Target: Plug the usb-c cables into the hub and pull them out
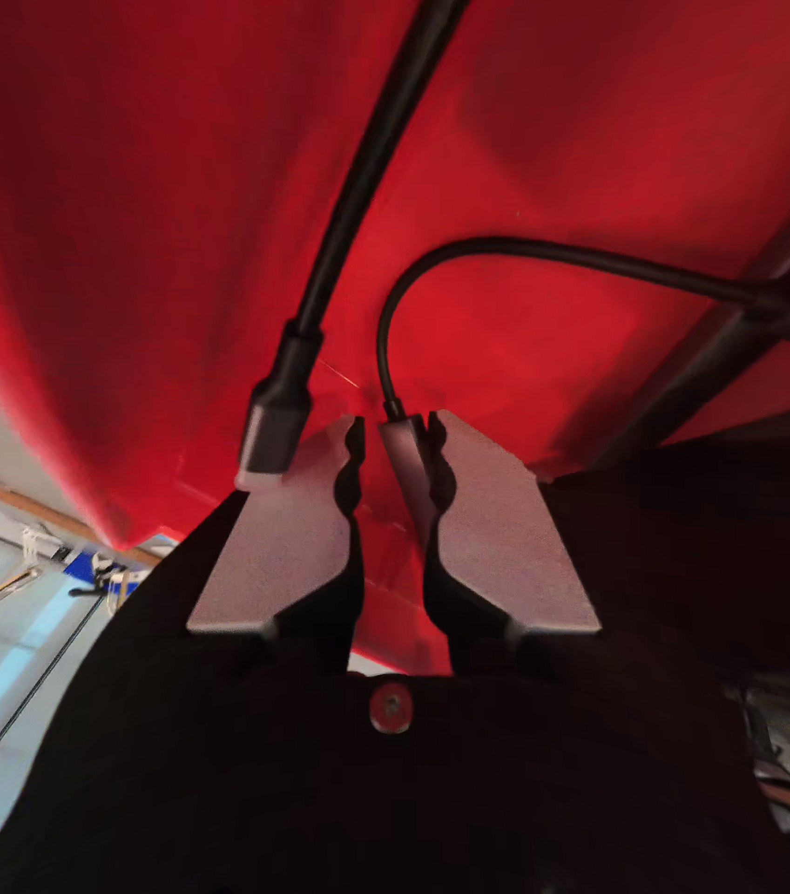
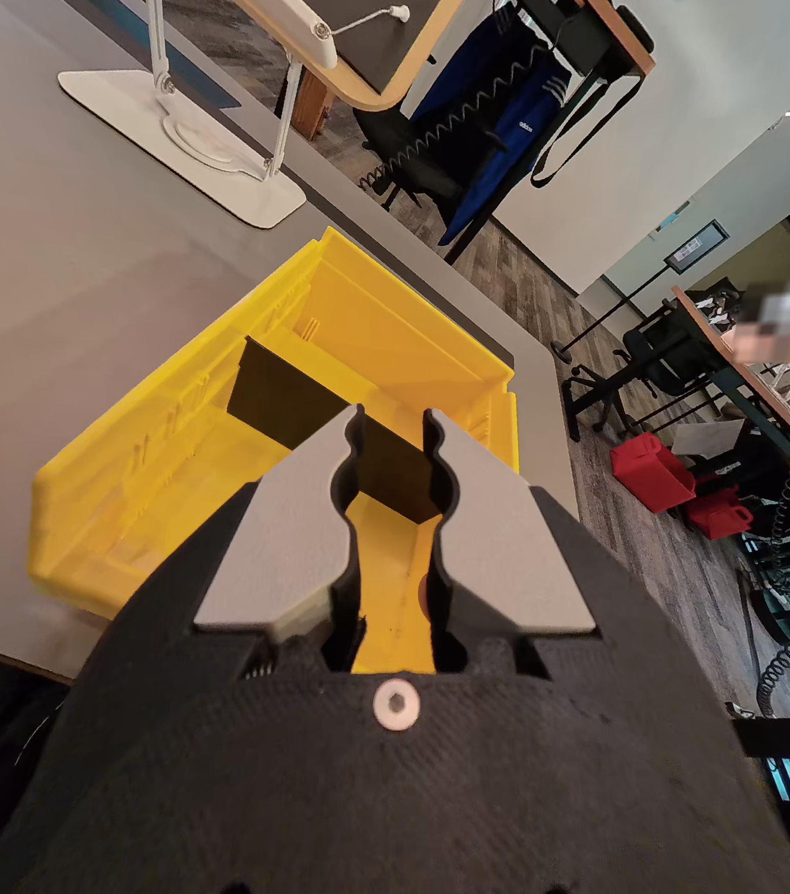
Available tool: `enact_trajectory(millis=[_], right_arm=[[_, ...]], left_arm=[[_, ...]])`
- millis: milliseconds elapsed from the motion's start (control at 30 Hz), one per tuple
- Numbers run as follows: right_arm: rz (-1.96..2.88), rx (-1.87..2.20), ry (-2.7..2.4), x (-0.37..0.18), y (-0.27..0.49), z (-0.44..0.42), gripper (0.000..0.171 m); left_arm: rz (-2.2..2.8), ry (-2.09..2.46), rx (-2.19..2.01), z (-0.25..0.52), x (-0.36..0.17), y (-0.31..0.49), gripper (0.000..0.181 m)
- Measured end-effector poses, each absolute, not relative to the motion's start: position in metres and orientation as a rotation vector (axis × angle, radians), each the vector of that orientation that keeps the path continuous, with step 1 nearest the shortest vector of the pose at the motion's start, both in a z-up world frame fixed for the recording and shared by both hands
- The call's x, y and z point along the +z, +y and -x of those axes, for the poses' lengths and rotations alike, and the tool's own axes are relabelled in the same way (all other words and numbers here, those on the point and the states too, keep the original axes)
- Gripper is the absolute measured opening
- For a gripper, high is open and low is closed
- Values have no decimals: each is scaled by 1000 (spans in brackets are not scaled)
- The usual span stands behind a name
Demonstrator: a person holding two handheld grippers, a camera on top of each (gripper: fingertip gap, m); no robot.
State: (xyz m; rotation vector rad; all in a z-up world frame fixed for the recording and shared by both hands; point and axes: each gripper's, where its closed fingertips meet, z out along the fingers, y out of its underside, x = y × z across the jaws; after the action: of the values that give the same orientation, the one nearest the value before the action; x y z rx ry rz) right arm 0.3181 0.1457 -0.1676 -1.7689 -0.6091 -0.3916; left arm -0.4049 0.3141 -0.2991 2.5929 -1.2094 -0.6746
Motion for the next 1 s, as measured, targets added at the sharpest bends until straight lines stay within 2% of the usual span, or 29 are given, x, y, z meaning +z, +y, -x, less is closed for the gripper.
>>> enact_trajectory(millis=[67, 133, 367, 1000], right_arm=[[1764, -389, -613, -168, 146, -315, 20], [1763, -392, -617, -168, 146, -313, 20], [1753, -397, -623, -164, 144, -313, 19], [1613, -356, -663, -122, 139, -276, 19]], left_arm=[[-2623, -1222, -632, 398, -307, 315, 20], [-2653, -1225, -650, 399, -310, 319, 6], [-2696, -1298, -835, 405, -293, 326, 5], [-3300, -1561, -1442, 366, -105, 316, 2]])
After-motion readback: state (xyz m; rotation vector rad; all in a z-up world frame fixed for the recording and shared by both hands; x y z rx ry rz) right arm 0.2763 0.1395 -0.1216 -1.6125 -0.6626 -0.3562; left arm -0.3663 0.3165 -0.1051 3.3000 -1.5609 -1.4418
